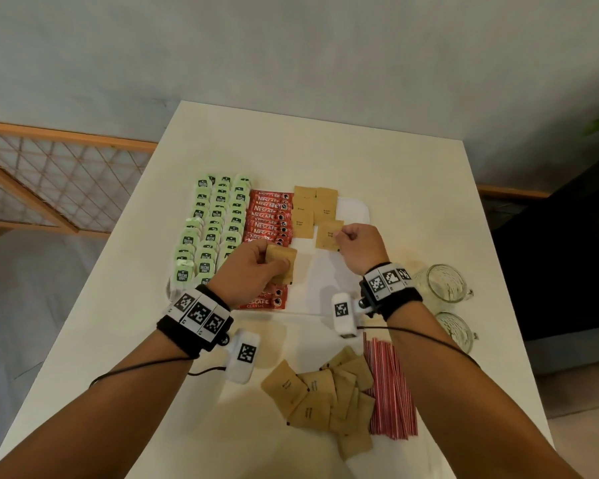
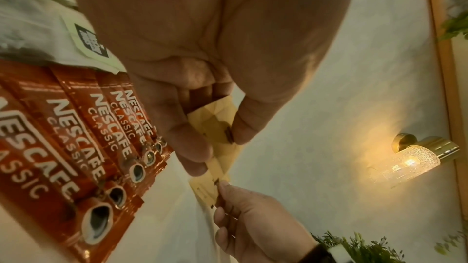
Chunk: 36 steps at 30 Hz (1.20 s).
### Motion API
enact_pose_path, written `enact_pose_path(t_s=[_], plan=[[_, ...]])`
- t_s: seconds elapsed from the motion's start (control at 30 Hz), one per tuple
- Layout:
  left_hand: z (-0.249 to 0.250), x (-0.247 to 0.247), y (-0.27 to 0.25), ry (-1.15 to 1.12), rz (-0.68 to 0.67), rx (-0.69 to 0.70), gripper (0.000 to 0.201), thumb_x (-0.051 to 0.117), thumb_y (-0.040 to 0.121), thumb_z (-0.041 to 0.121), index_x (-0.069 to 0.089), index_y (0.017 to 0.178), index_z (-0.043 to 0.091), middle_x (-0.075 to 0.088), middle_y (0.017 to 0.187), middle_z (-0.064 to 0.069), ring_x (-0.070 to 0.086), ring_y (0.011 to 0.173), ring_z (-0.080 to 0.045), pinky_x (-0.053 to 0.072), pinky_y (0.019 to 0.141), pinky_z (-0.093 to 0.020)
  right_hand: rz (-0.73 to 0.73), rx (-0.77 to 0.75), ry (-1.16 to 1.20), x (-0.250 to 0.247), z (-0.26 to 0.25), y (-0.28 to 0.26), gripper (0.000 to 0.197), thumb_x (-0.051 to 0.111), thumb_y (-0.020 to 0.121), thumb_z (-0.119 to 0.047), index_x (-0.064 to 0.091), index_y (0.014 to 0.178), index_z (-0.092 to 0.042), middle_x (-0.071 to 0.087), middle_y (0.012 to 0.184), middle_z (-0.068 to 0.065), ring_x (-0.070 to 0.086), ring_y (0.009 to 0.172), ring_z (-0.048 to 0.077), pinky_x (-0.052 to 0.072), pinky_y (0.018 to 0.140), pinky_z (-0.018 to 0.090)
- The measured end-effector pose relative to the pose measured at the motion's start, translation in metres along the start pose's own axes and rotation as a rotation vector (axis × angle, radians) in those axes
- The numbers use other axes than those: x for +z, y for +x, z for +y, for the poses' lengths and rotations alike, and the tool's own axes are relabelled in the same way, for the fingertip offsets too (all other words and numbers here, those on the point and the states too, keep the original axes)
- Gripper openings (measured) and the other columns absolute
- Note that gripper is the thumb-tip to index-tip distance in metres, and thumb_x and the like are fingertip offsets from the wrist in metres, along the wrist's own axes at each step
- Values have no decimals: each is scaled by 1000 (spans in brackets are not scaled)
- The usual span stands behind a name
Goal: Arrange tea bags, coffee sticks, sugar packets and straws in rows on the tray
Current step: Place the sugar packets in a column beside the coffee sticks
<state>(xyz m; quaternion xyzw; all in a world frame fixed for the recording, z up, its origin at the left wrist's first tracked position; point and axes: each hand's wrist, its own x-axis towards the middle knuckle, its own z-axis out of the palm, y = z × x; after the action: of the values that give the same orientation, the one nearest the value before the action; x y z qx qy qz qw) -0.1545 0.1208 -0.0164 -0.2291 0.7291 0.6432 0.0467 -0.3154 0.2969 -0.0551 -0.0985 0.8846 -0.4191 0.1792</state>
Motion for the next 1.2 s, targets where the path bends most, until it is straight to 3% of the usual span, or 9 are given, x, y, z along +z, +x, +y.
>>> enact_pose_path(t_s=[0.17,0.33,0.43,0.57,0.7,0.87,0.97,1.07,1.2], plan=[[-7,3,6,22,-6,-13,15,66,94,14,65,108,8,71,103,-17,69,82,-28,60,71,-45,-10,21,-86,5,-4,23,22,59,100,-24,76,91,-13,67,77,1,61,74,21,42,67,25],[-9,3,7,36,-9,-22,14,65,95,15,66,107,8,73,100,-16,66,75,-20,55,61,-30,-10,28,-165,6,-7,35,22,60,100,-26,73,86,-16,60,69,-3,57,72,22,38,61,24],[-9,2,7,69,-3,-8,13,65,95,16,68,105,9,74,98,-15,65,72,-15,49,59,-24,4,39,-170,8,-9,37,20,62,99,-26,76,93,-13,67,78,1,62,79,24,47,70,27],[-10,2,8,53,13,-28,12,66,95,18,68,104,11,74,99,-11,66,75,-21,56,64,-32,40,41,-166,10,-10,39,21,64,98,-27,75,109,-13,66,94,-2,59,85,18,43,75,24],[-6,4,7,14,40,-29,12,65,95,12,68,106,9,73,104,-9,67,71,-18,57,63,-31,55,59,-191,11,-13,37,19,62,98,-27,74,105,-15,71,100,2,61,85,19,48,76,27],[-4,2,7,-2,45,-43,11,66,94,12,68,104,11,72,104,-10,67,76,-27,59,76,-49,61,61,-230,14,-14,35,18,59,97,-29,71,91,-17,67,84,0,63,78,23,52,71,31],[-3,3,6,-10,47,-42,12,65,94,10,68,105,9,71,106,-13,68,78,-25,60,68,-36,29,54,-282,13,-13,29,41,62,95,-32,48,58,-18,47,55,-3,48,54,20,36,52,27],[-4,2,5,-13,53,-39,11,65,94,10,68,105,9,71,106,-12,68,80,-24,59,66,-33,-30,44,-357,15,-13,24,40,71,90,-44,47,68,-19,47,60,-5,47,54,14,31,48,27],[-6,4,5,1,50,-43,13,65,94,10,67,107,9,71,108,-9,70,87,-25,60,67,-31,-63,32,-413,20,-17,24,35,70,87,-48,59,79,-16,61,71,-1,61,66,21,41,54,27]])
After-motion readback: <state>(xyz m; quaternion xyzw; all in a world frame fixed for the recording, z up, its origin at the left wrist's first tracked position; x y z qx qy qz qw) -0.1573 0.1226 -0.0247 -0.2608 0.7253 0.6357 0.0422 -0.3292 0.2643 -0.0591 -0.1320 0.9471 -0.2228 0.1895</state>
